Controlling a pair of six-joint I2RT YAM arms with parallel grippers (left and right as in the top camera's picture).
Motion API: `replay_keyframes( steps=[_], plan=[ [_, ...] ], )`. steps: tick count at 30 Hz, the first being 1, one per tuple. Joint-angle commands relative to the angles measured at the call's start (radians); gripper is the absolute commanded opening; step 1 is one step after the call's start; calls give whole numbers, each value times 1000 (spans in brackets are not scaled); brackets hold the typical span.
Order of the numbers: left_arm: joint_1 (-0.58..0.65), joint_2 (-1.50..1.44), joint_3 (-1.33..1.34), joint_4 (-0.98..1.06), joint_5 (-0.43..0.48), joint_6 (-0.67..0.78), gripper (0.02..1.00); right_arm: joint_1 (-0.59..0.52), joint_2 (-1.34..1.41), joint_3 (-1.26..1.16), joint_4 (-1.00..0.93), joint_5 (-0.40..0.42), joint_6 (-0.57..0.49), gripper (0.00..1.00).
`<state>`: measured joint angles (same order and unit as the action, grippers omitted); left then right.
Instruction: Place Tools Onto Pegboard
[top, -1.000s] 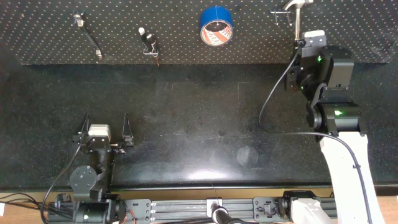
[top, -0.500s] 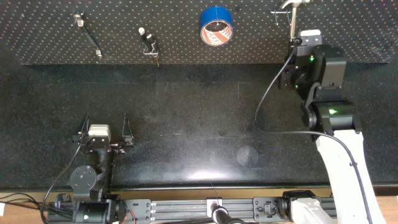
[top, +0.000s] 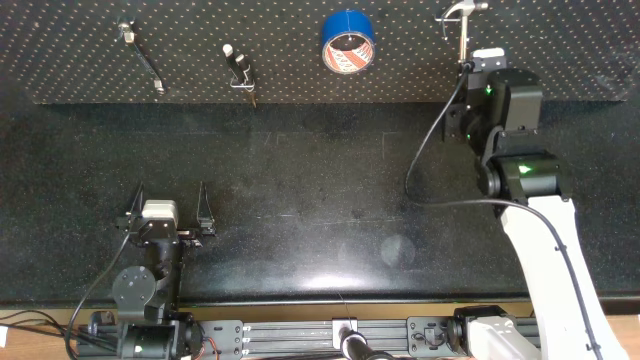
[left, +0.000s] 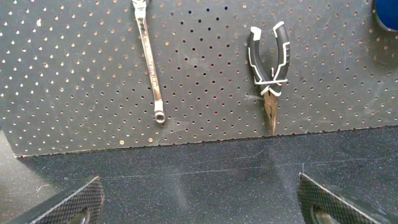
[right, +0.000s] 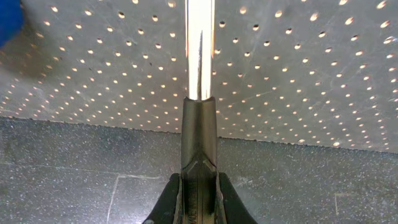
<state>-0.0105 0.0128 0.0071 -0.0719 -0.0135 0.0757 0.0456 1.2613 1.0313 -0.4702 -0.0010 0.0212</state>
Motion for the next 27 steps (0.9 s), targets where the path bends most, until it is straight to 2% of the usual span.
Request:
replay_keyframes(
  steps=[1, 24, 25, 27],
  plan=[
    [-6, -10, -2, -8, 11, 11, 996, 5, 19, 2, 24, 12, 1, 75],
    [-6, -10, -2, -8, 11, 11, 996, 26, 187, 2, 93, 1, 1, 82],
    [-6, -10, -2, -8, 11, 11, 996, 26, 195, 2, 98, 1, 1, 286],
    [-6, -10, -2, -8, 11, 11, 996, 26, 211, 2, 110, 1, 2, 450]
  ],
)
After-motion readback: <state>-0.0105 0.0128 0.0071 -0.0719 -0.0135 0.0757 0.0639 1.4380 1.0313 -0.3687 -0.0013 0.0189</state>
